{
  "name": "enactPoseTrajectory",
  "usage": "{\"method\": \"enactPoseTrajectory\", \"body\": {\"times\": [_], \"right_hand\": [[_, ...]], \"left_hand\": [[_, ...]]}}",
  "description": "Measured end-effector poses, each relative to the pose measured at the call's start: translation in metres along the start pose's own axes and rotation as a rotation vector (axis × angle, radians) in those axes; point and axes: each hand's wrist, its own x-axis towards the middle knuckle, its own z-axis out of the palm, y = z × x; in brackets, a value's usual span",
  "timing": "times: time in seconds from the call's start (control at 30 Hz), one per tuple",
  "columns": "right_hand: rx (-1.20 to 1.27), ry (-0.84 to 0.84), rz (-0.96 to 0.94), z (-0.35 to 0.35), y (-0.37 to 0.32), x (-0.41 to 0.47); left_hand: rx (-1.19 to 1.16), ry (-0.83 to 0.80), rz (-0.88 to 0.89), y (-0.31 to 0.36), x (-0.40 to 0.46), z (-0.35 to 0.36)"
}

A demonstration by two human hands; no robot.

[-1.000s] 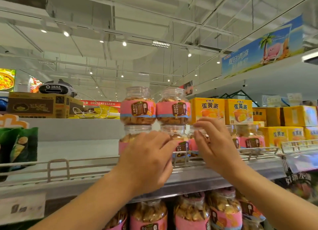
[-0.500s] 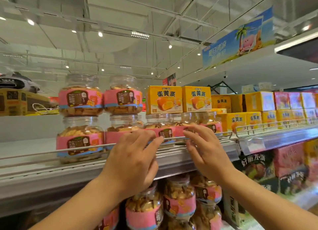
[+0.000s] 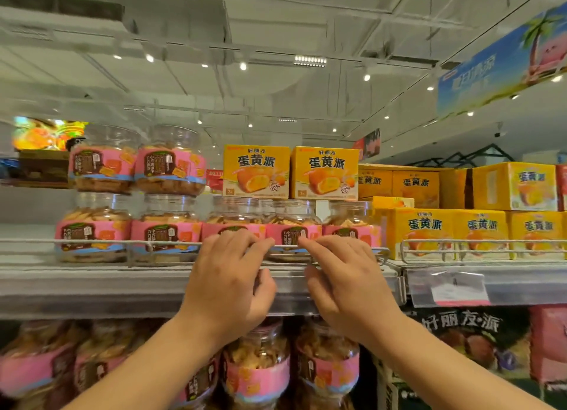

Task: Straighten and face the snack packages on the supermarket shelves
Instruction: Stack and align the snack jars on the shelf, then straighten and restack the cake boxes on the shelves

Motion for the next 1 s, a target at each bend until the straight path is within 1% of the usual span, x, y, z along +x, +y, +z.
{"method": "enactPoseTrajectory", "body": {"times": [0.2, 0.4, 0.47, 0.57, 0.67, 0.77, 0.8, 0.87, 1.0], "right_hand": [[0.116, -0.009, 0.042, -0.002, 0.002, 0.003], [0.167, -0.022, 0.066, -0.006, 0.000, 0.003], [0.172, -0.034, 0.060, -0.008, 0.001, 0.002], [0.192, -0.056, 0.050, -0.015, 0.003, 0.007], [0.207, -0.045, 0.030, -0.032, 0.018, 0.030], [0.030, 0.020, 0.053, -0.050, 0.046, 0.071], [-0.034, 0.005, 0.073, -0.054, 0.053, 0.086], [-0.085, -0.061, 0.128, -0.059, 0.065, 0.110], [-0.108, -0.225, 0.186, -0.058, 0.079, 0.136]], "left_hand": [[-0.046, 0.092, -0.120, 0.010, 0.014, 0.004], [-0.061, 0.149, -0.150, 0.012, 0.017, 0.011], [-0.063, 0.130, -0.162, 0.014, 0.017, 0.010], [-0.042, 0.028, -0.129, 0.013, 0.022, 0.001], [0.025, -0.128, -0.004, 0.004, 0.043, -0.016], [0.085, -0.220, -0.008, -0.007, 0.091, -0.028], [0.135, -0.233, -0.012, -0.011, 0.108, -0.030], [0.255, -0.268, -0.006, -0.018, 0.136, -0.028], [0.363, -0.439, -0.122, -0.036, 0.162, -0.017]]}}
